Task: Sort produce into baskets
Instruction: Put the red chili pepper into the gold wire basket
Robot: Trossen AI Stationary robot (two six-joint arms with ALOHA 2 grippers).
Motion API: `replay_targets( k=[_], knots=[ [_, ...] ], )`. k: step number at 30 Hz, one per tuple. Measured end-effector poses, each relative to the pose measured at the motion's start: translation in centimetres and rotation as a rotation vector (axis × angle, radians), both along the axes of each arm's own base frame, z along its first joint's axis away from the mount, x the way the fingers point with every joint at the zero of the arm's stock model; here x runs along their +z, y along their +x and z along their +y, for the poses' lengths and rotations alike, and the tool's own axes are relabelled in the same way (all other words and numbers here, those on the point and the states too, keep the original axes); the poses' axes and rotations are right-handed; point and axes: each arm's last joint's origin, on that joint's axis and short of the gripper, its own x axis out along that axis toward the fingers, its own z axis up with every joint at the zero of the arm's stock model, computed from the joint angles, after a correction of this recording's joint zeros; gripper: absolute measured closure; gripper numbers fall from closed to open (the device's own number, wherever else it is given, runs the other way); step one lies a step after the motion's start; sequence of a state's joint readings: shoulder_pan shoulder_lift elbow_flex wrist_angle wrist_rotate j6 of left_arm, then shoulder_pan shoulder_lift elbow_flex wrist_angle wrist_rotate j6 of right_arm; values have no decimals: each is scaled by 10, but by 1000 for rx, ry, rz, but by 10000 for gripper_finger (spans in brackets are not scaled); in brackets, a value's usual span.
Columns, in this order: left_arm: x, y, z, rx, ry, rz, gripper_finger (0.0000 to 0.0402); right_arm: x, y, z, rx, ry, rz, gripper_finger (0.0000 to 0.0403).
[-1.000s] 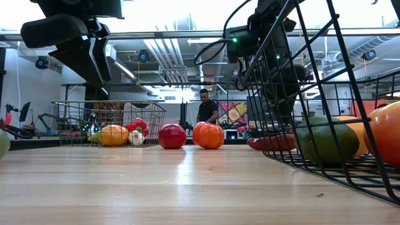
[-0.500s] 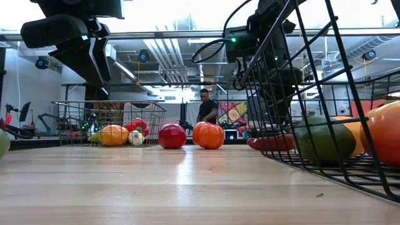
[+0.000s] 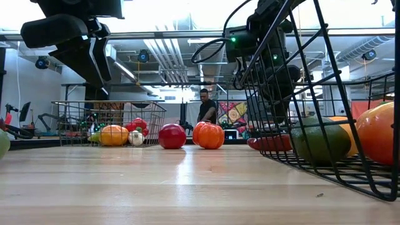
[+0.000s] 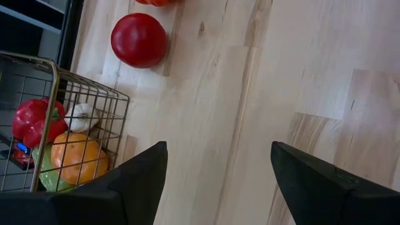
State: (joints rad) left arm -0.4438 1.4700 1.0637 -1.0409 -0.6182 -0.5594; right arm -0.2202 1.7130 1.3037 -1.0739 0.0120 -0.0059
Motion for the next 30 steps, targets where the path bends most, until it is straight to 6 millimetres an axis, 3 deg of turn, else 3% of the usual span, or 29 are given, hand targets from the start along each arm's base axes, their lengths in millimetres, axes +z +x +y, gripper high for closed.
replay_targets(
  k=[11, 22, 25, 30],
  knots=[
    [0, 0, 0, 0, 0, 0, 135, 1, 1, 9, -50, 20, -2, 163],
    [0, 0, 0, 0, 0, 1, 135, 24, 9, -10, -142, 80, -94, 165],
    [0, 0, 0, 0, 0, 1, 135, 30, 11, -20, -181, -71, -116, 168],
    [0, 0, 0, 0, 0, 1, 135, 20, 7, -28, -280, -361, -46, 179]
  ],
)
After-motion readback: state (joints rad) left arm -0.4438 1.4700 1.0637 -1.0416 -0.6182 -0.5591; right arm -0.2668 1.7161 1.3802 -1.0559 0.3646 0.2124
